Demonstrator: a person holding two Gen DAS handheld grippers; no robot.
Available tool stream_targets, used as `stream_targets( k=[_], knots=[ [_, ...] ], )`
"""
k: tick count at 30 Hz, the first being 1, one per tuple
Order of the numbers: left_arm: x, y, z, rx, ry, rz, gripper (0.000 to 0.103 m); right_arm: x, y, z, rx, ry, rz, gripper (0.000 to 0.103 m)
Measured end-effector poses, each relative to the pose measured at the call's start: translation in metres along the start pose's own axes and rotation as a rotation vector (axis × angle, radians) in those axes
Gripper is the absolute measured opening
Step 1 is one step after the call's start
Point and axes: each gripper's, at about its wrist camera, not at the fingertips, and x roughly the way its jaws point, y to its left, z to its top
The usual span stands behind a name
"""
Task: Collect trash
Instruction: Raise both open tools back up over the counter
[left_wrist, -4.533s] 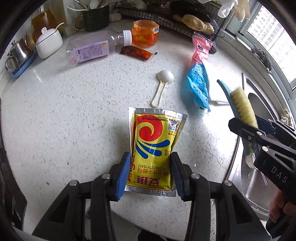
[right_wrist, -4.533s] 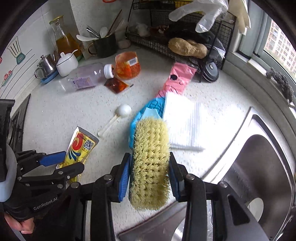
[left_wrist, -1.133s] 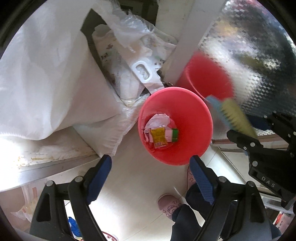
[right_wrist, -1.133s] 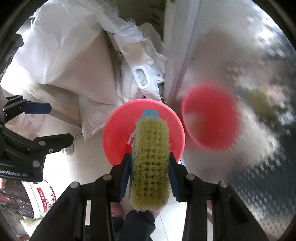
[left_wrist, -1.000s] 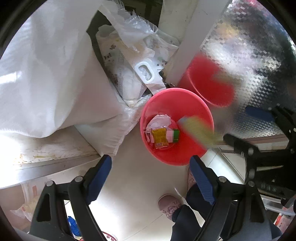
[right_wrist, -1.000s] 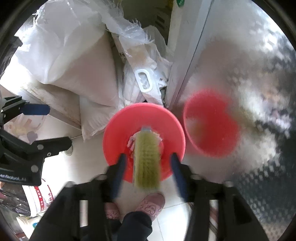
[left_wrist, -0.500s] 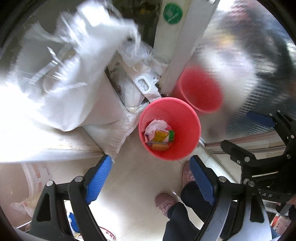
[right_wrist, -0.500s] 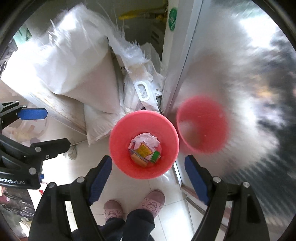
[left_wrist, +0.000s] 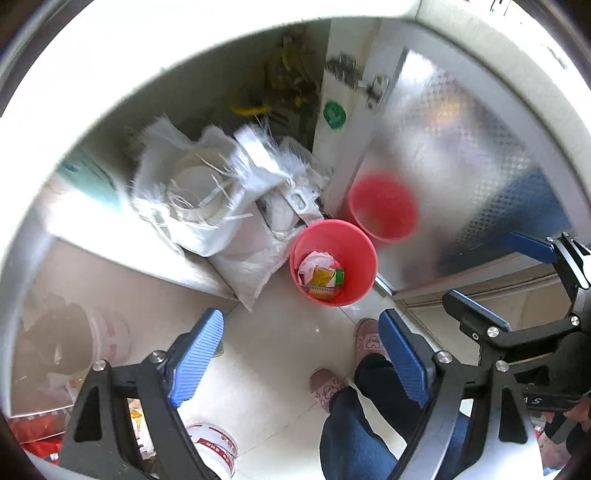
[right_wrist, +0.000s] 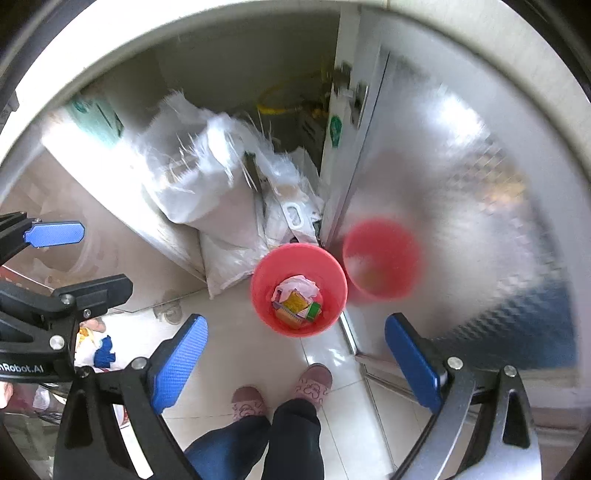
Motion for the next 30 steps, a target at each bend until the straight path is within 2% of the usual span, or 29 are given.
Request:
stream_targets(
  k=[8, 9, 11, 17, 24, 28, 30],
  knots=[
    [-0.086, -0.001, 0.023, -0.011, -0.066, 0.027, 0.085, -0.074, 0.003, 0.026, 0.000, -0.089, -0.062, 0.097],
    [-0.096, -0.002, 0.027, -0.012, -0.078, 0.028, 0.085, -0.084, 0.001, 0.031, 0.005, -0.103, -0.065, 0.097],
    [-0.113, -0.006, 0.039, -0.009, -0.101, 0.022, 0.092, -0.103, -0.003, 0.040, 0.015, -0.127, -0.077, 0.098],
    [-0.152, -0.019, 0.080, 0.027, -0.164, 0.031, 0.093, -0.141, -0.024, 0.063, 0.055, -0.182, -0.112, 0.101],
    [-0.161, -0.045, 0.141, 0.094, -0.196, 0.014, 0.094, -0.160, -0.060, 0.100, 0.109, -0.219, -0.155, 0.101],
    [-0.155, -0.066, 0.188, 0.134, -0.207, 0.011, 0.103, -0.157, -0.089, 0.127, 0.147, -0.207, -0.178, 0.101],
    [-0.152, -0.079, 0.210, 0.156, -0.211, 0.006, 0.103, -0.156, -0.105, 0.140, 0.162, -0.202, -0.191, 0.101]
  ],
)
